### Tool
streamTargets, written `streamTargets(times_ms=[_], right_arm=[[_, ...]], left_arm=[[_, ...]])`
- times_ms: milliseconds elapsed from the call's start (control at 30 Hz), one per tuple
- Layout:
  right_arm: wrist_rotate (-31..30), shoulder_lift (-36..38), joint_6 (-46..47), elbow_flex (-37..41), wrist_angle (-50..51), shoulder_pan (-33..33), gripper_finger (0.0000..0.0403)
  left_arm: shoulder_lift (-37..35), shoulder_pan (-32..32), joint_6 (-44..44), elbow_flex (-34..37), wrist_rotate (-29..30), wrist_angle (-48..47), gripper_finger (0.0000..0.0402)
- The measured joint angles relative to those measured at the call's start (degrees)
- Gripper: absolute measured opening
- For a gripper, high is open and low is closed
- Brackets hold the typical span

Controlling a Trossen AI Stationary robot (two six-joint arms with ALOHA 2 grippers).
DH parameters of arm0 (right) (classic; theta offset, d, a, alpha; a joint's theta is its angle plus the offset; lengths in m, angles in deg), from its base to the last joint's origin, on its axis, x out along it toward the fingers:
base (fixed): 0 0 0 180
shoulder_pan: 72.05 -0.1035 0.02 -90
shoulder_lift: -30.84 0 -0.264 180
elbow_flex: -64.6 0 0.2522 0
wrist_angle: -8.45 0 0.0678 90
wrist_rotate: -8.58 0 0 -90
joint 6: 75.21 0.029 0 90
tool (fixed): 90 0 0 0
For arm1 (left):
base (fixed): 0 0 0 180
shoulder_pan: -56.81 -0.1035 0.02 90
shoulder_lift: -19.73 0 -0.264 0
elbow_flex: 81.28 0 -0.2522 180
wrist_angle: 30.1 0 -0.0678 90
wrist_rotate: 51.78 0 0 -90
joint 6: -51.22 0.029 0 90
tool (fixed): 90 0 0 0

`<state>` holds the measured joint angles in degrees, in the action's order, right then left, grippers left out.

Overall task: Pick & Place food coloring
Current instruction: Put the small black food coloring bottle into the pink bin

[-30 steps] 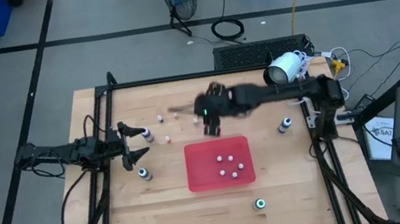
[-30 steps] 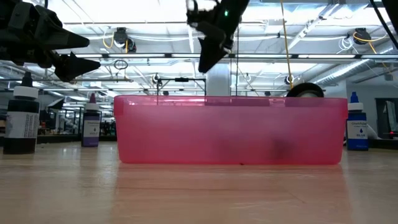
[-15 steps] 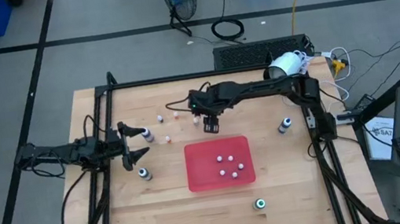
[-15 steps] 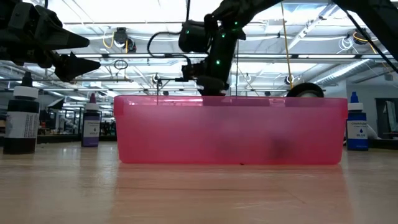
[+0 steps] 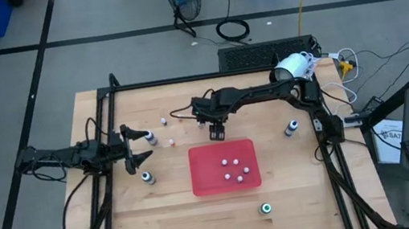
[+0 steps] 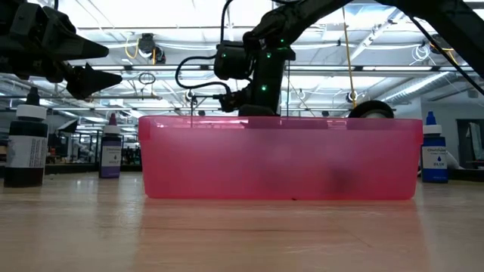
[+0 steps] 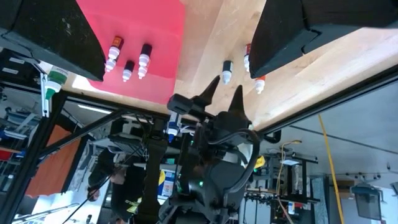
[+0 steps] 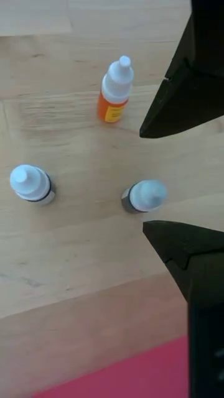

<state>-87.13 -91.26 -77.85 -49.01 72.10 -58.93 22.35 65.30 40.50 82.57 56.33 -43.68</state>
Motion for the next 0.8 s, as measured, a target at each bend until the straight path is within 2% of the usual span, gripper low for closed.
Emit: streamTargets(times_ms=[167,300,533,800], right_arm=[[0.1,0.0,0.6,0.1,0.2,0.4,0.0216],[2.9,0.0,0.6,2.7,-2.4,0.5,0.0216],[3.0,0.0,0.4,6.5,-6.1,0.4,0.0213],[3.0,0.0,0.4,6.8,-8.3,0.4,0.0212]], left_arm=[[0.0,0.0,0.0,0.0,0.0,0.0,0.0392],[0.0,0.0,0.0,0.0,0.0,0.0,0.0392],[0.0,0.0,0.0,0.0,0.0,0.0,0.0392],[0.0,0.0,0.0,0.0,0.0,0.0,0.0392]])
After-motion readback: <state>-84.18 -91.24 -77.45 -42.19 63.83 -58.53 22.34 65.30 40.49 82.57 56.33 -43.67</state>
